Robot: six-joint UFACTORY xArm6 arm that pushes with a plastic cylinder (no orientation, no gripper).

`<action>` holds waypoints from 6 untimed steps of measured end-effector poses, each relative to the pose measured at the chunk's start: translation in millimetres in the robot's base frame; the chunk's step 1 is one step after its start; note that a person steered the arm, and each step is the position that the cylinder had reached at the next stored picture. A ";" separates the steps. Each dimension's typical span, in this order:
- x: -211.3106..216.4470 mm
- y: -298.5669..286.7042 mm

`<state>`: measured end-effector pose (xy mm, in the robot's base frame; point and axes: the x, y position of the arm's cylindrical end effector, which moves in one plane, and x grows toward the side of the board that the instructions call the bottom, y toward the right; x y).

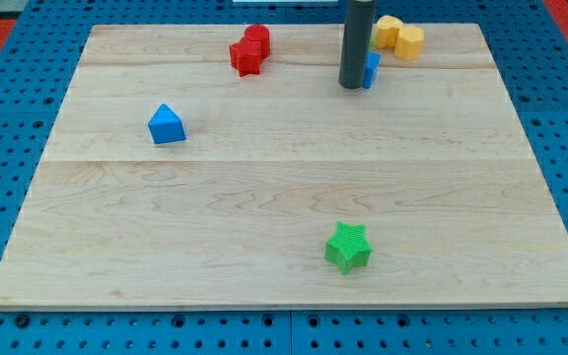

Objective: Move blue triangle into blue cube

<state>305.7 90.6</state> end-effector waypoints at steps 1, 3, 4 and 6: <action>-10.6 10.0; 63.8 -54.2; 77.8 -135.1; 144.4 -245.1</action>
<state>450.1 -154.6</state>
